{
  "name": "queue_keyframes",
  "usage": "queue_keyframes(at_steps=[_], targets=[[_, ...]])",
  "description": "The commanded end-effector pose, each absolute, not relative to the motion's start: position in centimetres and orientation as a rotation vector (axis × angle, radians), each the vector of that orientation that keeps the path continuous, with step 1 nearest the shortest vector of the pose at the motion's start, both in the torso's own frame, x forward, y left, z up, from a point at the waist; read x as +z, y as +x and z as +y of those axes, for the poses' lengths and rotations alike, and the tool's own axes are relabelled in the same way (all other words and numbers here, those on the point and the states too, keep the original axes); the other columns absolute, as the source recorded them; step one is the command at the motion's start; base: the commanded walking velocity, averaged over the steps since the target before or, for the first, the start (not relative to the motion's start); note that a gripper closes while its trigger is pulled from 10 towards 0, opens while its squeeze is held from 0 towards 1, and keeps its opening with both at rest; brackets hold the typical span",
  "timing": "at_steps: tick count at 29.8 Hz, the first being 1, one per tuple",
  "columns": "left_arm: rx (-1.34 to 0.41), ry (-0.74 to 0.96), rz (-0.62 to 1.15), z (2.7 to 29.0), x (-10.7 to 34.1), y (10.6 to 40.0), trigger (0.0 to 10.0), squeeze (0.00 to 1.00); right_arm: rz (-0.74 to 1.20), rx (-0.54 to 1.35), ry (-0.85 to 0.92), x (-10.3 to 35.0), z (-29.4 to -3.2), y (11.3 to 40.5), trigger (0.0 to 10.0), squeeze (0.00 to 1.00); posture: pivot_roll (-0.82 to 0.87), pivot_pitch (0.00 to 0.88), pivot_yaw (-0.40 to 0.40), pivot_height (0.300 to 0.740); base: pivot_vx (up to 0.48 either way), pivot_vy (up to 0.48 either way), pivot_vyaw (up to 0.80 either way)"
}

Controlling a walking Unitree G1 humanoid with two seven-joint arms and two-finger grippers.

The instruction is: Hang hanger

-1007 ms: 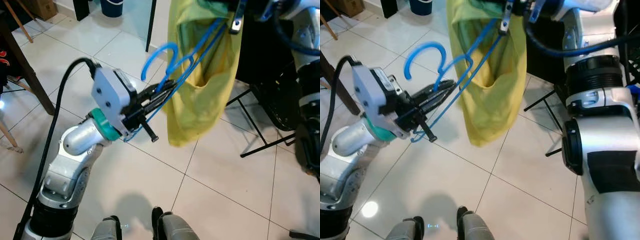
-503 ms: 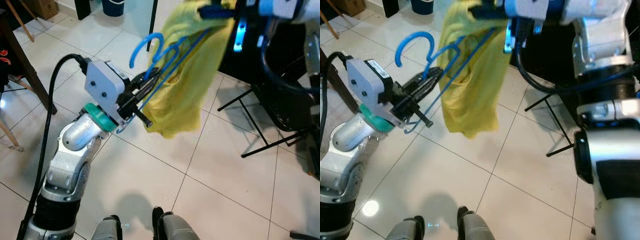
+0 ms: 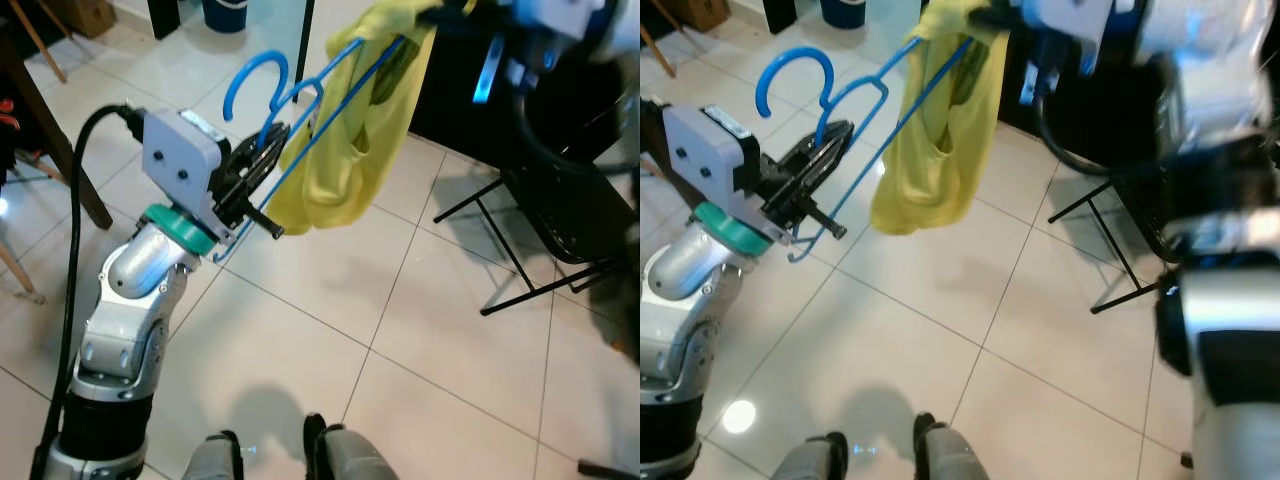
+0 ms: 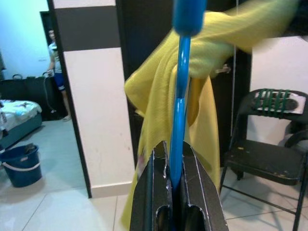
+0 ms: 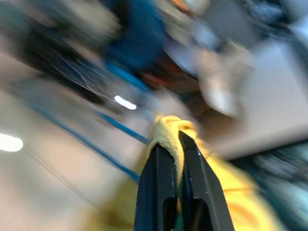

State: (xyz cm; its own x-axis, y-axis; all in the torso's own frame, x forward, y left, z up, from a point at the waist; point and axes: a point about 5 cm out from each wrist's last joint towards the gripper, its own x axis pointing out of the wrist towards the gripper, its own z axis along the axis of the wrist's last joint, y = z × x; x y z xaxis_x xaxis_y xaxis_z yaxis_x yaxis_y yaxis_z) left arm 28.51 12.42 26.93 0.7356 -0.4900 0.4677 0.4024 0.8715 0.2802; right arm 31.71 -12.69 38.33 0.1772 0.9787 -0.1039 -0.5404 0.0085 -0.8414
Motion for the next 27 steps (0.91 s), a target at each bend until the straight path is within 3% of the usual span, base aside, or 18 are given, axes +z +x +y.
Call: queue_keyframes(at_steps=[1,6,13,14,18,20,25,26,27], targets=[[-0.487,0.164,-0.585,12.0,27.1,28.5,10.0,0.00,-0.659,1.364,-0.920,39.2,-12.4,30.6,10.0,0.00,0.00,0.116,-0.095,0.740,0.000,0.000,0.00],[-0.475,0.154,-0.607,11.7,27.8,28.9,10.0,0.00,-0.626,1.408,-0.884,37.2,-11.7,30.6,10.0,0.00,-0.01,0.116,-0.095,0.740,0.000,0.000,0.00],[-0.511,0.138,-0.603,11.0,27.7,28.8,10.0,0.00,-0.812,1.253,-0.740,37.6,-9.4,31.5,10.0,0.00,-0.01,0.119,-0.084,0.740,0.000,0.000,0.00],[-0.513,0.134,-0.597,10.7,27.6,28.8,10.0,0.00,-0.903,1.230,-0.562,39.1,-8.3,31.0,10.0,0.00,0.00,0.122,-0.087,0.740,0.000,0.000,0.00],[-0.509,0.132,-0.598,10.5,27.5,28.8,10.0,0.00,-0.908,1.234,-0.432,39.8,-8.0,30.0,10.0,0.00,0.00,0.122,-0.087,0.740,0.000,0.000,0.00],[-0.509,0.133,-0.597,10.5,27.5,28.8,10.0,0.00,-0.902,1.242,-0.425,39.7,-7.9,30.1,10.0,0.00,0.00,0.122,-0.087,0.740,0.000,0.000,0.00],[-0.511,0.133,-0.587,10.5,27.2,28.7,10.0,0.00,-0.792,0.990,-0.689,37.5,-8.9,33.5,10.0,0.00,0.00,0.133,-0.088,0.740,0.000,0.000,0.00],[-0.510,0.133,-0.585,10.5,27.2,28.7,10.0,0.00,-0.783,0.952,-0.696,37.3,-9.1,34.0,10.0,1.00,0.00,0.133,-0.088,0.740,0.000,0.000,0.00],[-0.508,0.133,-0.583,10.5,27.1,28.7,10.0,0.00,-0.752,0.916,-0.712,36.8,-9.5,34.6,10.0,1.00,0.00,0.136,-0.088,0.740,0.000,0.000,0.00]])
